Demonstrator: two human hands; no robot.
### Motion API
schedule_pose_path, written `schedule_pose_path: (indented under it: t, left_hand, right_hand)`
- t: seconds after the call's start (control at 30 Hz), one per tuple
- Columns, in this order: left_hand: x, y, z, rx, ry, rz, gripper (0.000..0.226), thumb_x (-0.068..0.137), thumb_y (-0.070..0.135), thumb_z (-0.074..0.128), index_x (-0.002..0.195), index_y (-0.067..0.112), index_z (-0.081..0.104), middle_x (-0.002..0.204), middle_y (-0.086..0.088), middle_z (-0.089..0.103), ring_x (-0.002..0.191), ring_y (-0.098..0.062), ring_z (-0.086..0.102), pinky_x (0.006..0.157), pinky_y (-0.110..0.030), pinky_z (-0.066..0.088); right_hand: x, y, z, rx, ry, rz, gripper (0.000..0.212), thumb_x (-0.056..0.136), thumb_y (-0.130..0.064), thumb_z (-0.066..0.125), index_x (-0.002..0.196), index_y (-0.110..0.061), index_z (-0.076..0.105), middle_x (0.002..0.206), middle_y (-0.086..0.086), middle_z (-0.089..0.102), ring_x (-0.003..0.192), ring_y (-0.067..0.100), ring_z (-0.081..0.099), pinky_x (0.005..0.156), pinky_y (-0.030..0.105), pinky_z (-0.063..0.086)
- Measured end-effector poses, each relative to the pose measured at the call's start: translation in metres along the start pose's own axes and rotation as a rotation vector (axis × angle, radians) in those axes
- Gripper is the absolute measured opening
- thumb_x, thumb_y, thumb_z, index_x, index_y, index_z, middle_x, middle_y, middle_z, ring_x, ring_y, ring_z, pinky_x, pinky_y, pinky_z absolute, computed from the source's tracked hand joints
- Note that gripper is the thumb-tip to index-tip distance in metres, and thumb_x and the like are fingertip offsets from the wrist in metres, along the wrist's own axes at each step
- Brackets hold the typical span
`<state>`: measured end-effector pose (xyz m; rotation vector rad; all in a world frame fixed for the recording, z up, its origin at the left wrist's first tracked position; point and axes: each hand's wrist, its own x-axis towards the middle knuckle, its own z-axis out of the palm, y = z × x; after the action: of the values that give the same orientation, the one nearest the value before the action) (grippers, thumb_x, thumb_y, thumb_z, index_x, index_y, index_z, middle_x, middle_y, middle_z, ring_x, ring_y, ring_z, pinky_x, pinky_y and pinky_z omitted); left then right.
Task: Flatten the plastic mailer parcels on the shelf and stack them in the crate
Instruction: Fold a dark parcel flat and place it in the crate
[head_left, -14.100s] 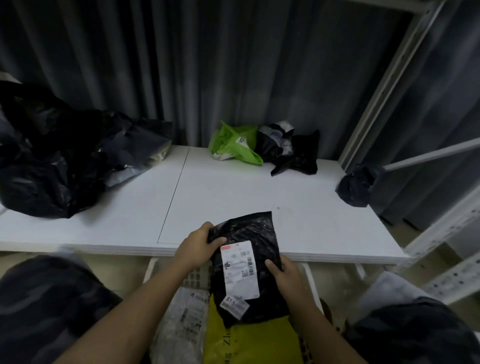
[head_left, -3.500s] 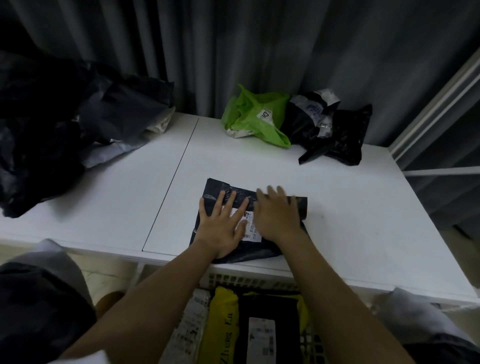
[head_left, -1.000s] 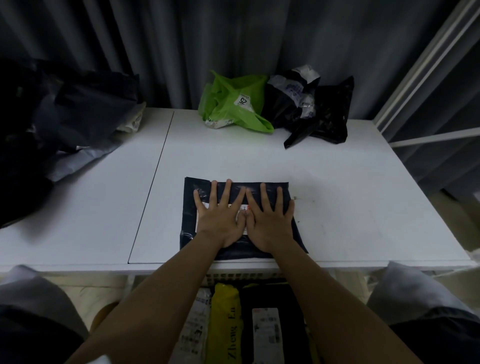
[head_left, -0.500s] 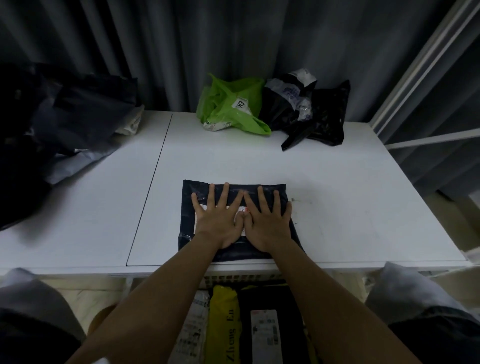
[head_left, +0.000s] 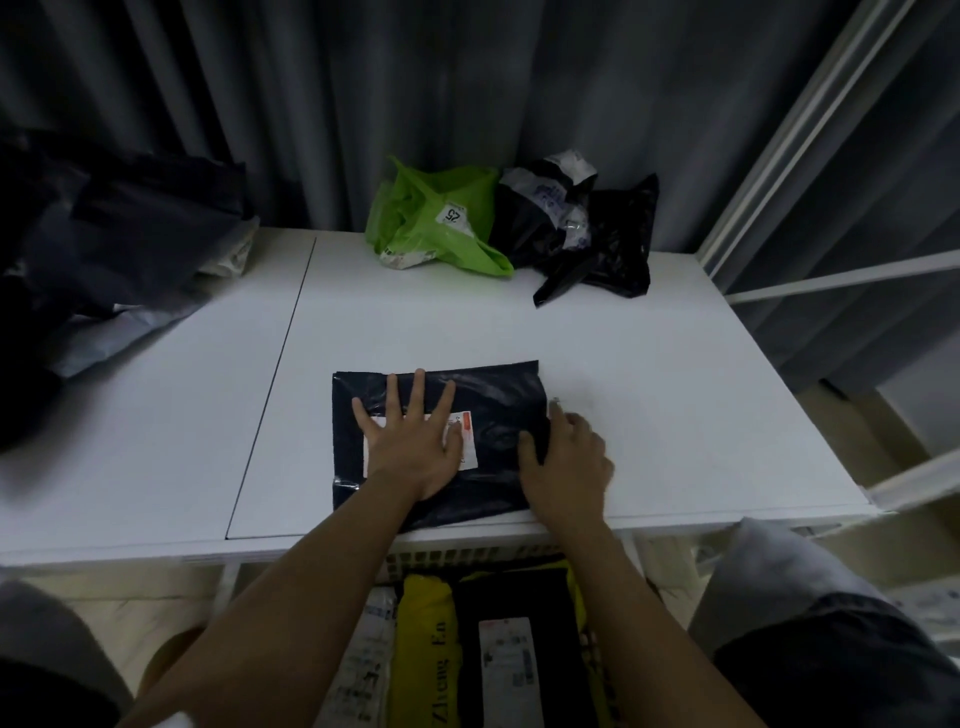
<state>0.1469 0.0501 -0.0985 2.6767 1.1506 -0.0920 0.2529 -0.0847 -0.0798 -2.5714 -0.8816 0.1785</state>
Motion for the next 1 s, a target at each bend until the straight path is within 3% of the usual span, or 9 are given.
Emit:
schedule_pose_path:
  t: [0.2, 0.33, 0.43, 0.5, 0.57, 0.63, 0.73, 0.93, 1.0]
  left_hand:
    - [-0.012, 0.021, -0.016, -0.202, -0.037, -0.24, 0.061, 0.1, 0.044, 0.018, 0.153, 0.026, -0.005, 0.16, -0.005, -0.005, 0.146, -0.029, -0.008, 0.111, -0.061, -0.008]
    - [0.005, 0.02, -0.05, -0.33, 0.07, -0.136, 0.06, 0.102, 0.04, 0.021, 0.153, 0.019, -0.002, 0.16, -0.007, -0.003, 0.146, -0.026, -0.004, 0.116, -0.049, -0.001]
    - [0.034, 0.019, -0.081, -0.51, 0.141, -0.067, 0.061, 0.102, 0.043, 0.026, 0.154, 0.018, 0.003, 0.16, -0.007, 0.011, 0.147, -0.025, 0.008, 0.118, -0.048, 0.006]
    - [0.052, 0.017, -0.1, -0.631, 0.195, -0.081, 0.058, 0.1, 0.045, 0.034, 0.15, 0.017, 0.023, 0.144, -0.005, 0.045, 0.136, -0.026, 0.035, 0.113, -0.047, 0.022]
    - [0.061, 0.014, -0.114, -0.804, 0.209, -0.056, 0.038, 0.098, 0.041, 0.045, 0.122, 0.014, 0.055, 0.105, -0.005, 0.065, 0.104, -0.025, 0.057, 0.098, -0.036, 0.039]
    - [0.064, 0.011, -0.122, -0.899, 0.262, -0.014, 0.022, 0.096, 0.029, 0.053, 0.086, 0.011, 0.056, 0.081, -0.006, 0.058, 0.079, -0.02, 0.054, 0.077, -0.028, 0.04]
    - [0.061, 0.001, -0.127, -1.041, 0.347, -0.081, 0.024, 0.096, 0.021, 0.054, 0.073, 0.018, 0.048, 0.074, -0.002, 0.053, 0.073, -0.019, 0.05, 0.072, -0.028, 0.038]
    - [0.06, -0.023, -0.111, -1.075, 0.369, -0.252, 0.026, 0.095, 0.021, 0.054, 0.071, 0.019, 0.043, 0.075, -0.006, 0.056, 0.079, -0.024, 0.052, 0.072, -0.031, 0.038]
    - [0.058, -0.027, -0.104, -0.954, 0.377, -0.287, 0.014, 0.096, 0.025, 0.053, 0.086, 0.015, 0.048, 0.092, -0.014, 0.061, 0.091, -0.03, 0.055, 0.077, -0.034, 0.039]
  right_hand:
    - [0.017, 0.01, -0.011, 0.271, 0.007, 0.129, 0.043, 0.094, -0.011, 0.047, 0.137, -0.017, 0.04, 0.114, 0.011, 0.059, 0.109, 0.03, 0.052, 0.089, 0.038, 0.037]
    - [0.037, 0.006, -0.028, 0.381, 0.073, -0.239, 0.039, 0.091, 0.002, 0.049, 0.126, -0.015, 0.052, 0.084, 0.001, 0.053, 0.083, 0.022, 0.052, 0.072, 0.033, 0.041]
    - [0.048, -0.003, -0.048, 0.335, 0.125, -0.514, 0.041, 0.091, 0.004, 0.048, 0.127, -0.014, 0.054, 0.085, -0.002, 0.046, 0.078, 0.013, 0.044, 0.067, 0.024, 0.04]
    - [0.055, -0.009, -0.059, 0.309, 0.155, -0.648, 0.04, 0.093, 0.001, 0.046, 0.129, -0.014, 0.054, 0.088, -0.004, 0.044, 0.075, 0.009, 0.042, 0.065, 0.018, 0.038]
    - [0.061, -0.015, -0.067, 0.308, 0.153, -0.704, 0.039, 0.093, 0.0, 0.046, 0.129, -0.014, 0.054, 0.089, -0.005, 0.042, 0.075, 0.007, 0.042, 0.065, 0.017, 0.038]
    - [0.068, -0.02, -0.071, 0.351, 0.126, -0.68, 0.042, 0.092, 0.001, 0.049, 0.13, -0.017, 0.052, 0.09, -0.005, 0.043, 0.076, 0.008, 0.043, 0.069, 0.016, 0.039]
    - [0.084, -0.023, -0.07, 0.523, 0.106, -0.505, 0.051, 0.091, 0.0, 0.056, 0.137, -0.019, 0.047, 0.093, 0.002, 0.05, 0.08, 0.008, 0.05, 0.078, 0.005, 0.038]
    - [0.11, -0.04, -0.065, 0.641, 0.08, -0.299, 0.057, 0.088, -0.001, 0.063, 0.139, -0.018, 0.045, 0.093, 0.009, 0.054, 0.082, 0.015, 0.052, 0.077, 0.005, 0.041]
    - [0.118, -0.049, -0.058, 0.506, 0.116, -0.318, 0.057, 0.089, -0.004, 0.063, 0.141, -0.015, 0.043, 0.102, 0.014, 0.055, 0.091, 0.019, 0.052, 0.086, 0.018, 0.043]
